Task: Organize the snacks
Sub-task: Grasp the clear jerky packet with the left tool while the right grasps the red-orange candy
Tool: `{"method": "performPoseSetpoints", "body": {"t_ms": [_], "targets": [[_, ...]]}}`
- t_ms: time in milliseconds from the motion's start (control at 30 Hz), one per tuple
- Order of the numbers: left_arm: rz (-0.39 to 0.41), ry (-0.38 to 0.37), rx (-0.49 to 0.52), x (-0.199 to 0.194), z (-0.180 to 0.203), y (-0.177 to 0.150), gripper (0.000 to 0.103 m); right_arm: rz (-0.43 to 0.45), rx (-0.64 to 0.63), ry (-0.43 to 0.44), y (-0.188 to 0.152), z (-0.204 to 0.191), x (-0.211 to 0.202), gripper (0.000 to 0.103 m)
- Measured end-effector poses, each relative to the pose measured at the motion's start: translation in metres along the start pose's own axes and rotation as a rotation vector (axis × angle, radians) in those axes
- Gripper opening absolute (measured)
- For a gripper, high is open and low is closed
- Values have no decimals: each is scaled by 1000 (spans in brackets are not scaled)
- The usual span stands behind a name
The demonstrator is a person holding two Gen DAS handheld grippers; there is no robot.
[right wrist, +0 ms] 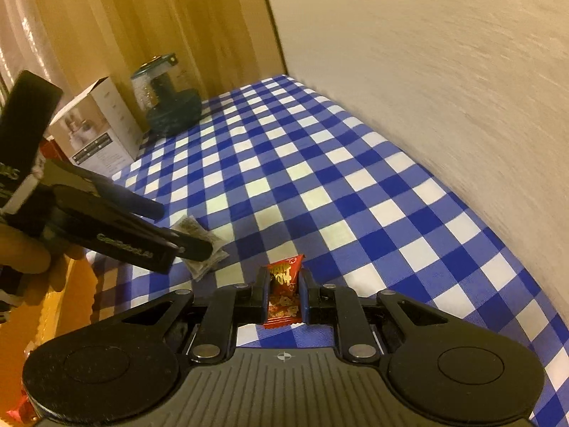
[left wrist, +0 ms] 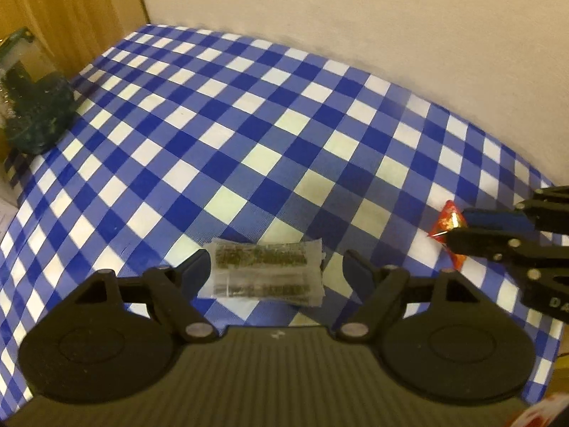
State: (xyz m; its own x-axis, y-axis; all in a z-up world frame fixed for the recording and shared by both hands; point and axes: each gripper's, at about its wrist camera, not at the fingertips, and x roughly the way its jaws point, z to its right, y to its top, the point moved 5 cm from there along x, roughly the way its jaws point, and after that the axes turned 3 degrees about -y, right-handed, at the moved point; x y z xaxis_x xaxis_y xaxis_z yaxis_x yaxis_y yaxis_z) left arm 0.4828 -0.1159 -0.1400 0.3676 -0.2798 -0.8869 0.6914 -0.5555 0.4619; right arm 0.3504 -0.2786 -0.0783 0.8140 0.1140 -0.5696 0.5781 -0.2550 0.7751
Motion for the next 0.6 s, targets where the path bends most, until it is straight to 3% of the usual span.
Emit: {"method": "performPoseSetpoints", "body": {"t_ms": [333,600], "targets": [[-73,24,42,25,-4,-2,79,-3,-5,-3,-2,1,4,17],[-80,35,68,28,-6,-1,80,-6,0,-5,-2,2,5,17]]}}
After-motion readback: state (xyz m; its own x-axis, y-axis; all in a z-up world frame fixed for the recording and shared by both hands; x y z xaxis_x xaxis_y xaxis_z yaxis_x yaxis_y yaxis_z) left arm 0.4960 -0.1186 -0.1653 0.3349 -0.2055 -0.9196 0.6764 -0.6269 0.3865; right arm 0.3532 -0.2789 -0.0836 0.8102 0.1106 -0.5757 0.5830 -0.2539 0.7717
